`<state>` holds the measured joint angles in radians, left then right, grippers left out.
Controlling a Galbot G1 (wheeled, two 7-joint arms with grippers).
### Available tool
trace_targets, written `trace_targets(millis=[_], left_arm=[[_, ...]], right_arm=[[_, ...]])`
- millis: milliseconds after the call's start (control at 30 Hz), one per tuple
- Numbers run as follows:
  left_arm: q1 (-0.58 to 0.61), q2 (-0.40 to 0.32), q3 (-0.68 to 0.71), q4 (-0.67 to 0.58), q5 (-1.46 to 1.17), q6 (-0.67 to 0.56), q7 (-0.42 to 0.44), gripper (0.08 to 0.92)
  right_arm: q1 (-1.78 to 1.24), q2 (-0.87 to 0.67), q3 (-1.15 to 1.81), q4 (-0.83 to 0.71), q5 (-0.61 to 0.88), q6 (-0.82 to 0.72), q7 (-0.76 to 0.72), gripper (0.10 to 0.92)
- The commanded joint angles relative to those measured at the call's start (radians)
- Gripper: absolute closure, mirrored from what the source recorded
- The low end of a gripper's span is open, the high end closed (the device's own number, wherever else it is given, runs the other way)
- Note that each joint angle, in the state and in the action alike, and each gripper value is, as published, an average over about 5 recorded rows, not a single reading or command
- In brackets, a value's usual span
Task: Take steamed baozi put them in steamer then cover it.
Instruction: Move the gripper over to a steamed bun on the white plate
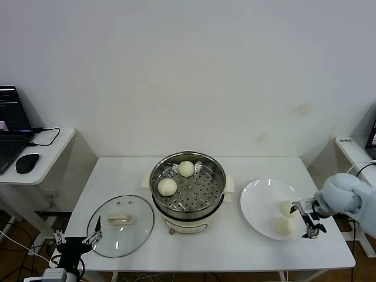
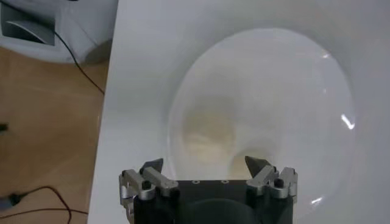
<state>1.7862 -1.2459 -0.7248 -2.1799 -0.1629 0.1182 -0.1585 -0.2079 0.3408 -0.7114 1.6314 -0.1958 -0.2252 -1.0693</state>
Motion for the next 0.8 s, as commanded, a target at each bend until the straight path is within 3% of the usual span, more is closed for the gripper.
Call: trace_targets(millis=[33, 467, 800], left_arm=[[-0.004, 0.000, -0.003, 0.005, 0.000, 0.000, -0.001, 0.177], [-0.016, -0.002, -0.001, 0.021, 0.000, 0.000, 0.000, 0.177], [-0.015, 0.000, -0.003, 0.018, -0.002, 0.000, 0.000, 0.177]], right_arm=[[-0.099, 0.074, 0.070, -0.083, -0.029, 0.005, 0.033, 0.203], [-0.079, 0.124, 0.049, -0.150, -0.013, -0.024, 0.043, 0.267], [-0.068, 0.134, 0.048, -0.152, 0.006, -0.038, 0.030, 0.405]])
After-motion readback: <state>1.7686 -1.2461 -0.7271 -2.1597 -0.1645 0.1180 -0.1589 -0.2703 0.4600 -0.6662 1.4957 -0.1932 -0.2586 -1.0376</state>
